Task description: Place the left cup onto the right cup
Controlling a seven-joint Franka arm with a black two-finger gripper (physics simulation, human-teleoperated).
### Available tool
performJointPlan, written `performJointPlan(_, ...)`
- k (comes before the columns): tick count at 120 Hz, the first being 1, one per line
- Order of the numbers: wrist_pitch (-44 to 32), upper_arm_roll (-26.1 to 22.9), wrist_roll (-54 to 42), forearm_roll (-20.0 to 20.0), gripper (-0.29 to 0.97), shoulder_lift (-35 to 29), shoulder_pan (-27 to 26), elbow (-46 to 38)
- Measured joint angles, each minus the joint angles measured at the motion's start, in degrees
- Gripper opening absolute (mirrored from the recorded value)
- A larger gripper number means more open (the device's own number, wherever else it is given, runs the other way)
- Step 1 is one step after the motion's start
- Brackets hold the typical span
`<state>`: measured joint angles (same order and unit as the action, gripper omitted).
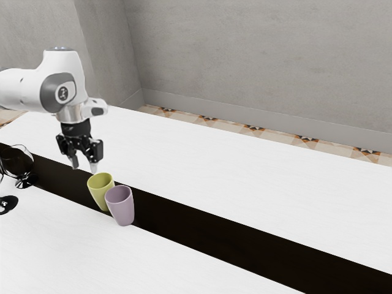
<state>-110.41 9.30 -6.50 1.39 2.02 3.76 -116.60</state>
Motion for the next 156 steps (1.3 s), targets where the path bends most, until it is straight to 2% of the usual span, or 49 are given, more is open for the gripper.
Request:
performJointPlan(22, -5.22, 1.31, -1.89, -0.72, 0.39, 2.65, 2.56, -1.25)
performJointPlan(45, -8.54, 1.42, -3.55, -1.04, 0.38, 4.50, 1.60, -1.19)
performJointPlan(117, -12.85, 1.43, -6.80, -3.02, 0.36, 10.13, 2.28, -0.63)
performJointPlan(134, -13.09, 1.50, -7.22, -3.33, 0.31, 10.62, 2.39, -0.58)
performJointPlan(156, -13.16, 1.80, -7.62, -3.60, 0.15, 10.68, 2.57, -0.57)
